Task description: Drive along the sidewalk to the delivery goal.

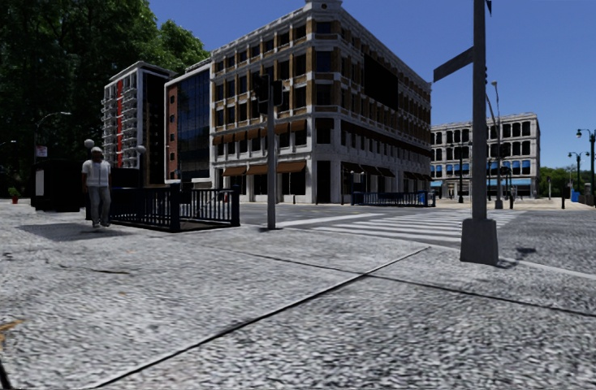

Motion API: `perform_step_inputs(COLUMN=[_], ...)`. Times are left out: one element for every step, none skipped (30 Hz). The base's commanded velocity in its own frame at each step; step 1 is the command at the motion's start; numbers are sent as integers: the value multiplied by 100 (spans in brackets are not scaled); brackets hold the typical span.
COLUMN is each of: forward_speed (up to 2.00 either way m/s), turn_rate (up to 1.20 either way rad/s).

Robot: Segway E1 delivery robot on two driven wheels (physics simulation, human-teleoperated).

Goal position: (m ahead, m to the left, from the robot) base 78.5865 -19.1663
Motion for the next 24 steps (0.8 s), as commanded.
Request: perform_step_inputs(forward_speed=[115, 115, 115, 115, 115, 115, 115, 115, 115, 115, 115, 115, 115, 113, 113, 113, 113, 134, 134, 134, 134, 134, 134, 134], turn_rate=[0, 0, 0, 0, 0, 0, 0, 0, 0, 0, 0, 0, 0, 0, 0, 0, 0, -17, -17, -17, -17, -17, -17, -17])
